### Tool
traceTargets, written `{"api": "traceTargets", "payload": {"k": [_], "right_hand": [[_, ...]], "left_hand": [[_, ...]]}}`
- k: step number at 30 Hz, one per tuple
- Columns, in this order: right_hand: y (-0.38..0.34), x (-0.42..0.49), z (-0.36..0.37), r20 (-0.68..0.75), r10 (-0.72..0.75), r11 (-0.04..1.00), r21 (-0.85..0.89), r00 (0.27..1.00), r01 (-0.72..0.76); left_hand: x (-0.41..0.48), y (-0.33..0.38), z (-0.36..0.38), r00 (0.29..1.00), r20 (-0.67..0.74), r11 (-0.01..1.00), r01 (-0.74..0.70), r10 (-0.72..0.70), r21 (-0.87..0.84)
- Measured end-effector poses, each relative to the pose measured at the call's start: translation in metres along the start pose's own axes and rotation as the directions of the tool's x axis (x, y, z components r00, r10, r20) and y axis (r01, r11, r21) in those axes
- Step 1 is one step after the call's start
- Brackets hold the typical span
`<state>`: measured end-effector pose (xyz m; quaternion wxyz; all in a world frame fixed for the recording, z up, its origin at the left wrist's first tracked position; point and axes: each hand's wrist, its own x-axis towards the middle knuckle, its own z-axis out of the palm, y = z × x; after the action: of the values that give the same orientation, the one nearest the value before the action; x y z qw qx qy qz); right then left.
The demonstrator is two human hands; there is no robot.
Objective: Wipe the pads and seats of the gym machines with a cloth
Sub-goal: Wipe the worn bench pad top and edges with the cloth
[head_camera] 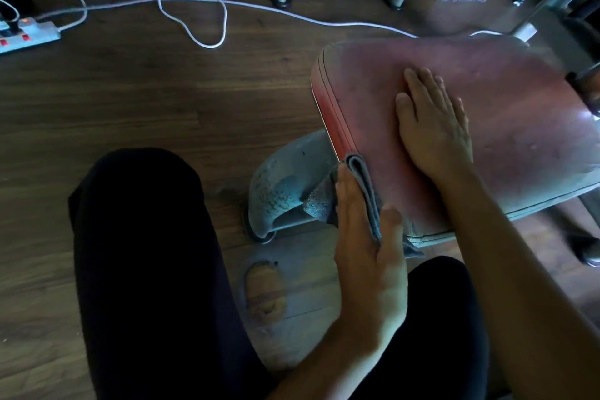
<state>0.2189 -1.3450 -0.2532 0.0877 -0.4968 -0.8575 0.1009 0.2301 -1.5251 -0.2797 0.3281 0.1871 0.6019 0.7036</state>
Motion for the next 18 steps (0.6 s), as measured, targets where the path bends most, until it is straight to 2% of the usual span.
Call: {"api": "traceTargets", "payload": {"k": [10, 14, 18], "right_hand": [[-0.002, 0.002, 0.002, 0.008, 0.010, 1.000, -0.021, 1.000, -0.010], [-0.002, -0.001, 0.002, -0.015, 0.001, 1.000, -0.010, 1.000, -0.001], [-0.001, -0.002, 0.002, -0.045, 0.004, 1.000, 0.029, 0.999, -0.003]], "left_hand": [[0.064, 0.011, -0.014, 0.999, 0.052, 0.971, 0.002, -0.015, 0.239], [0.078, 0.015, -0.013, 0.999, 0.039, 0.985, 0.009, -0.016, 0.175], [0.063, 0.012, -0.008, 0.993, 0.115, 0.964, -0.066, 0.037, 0.258]]}}
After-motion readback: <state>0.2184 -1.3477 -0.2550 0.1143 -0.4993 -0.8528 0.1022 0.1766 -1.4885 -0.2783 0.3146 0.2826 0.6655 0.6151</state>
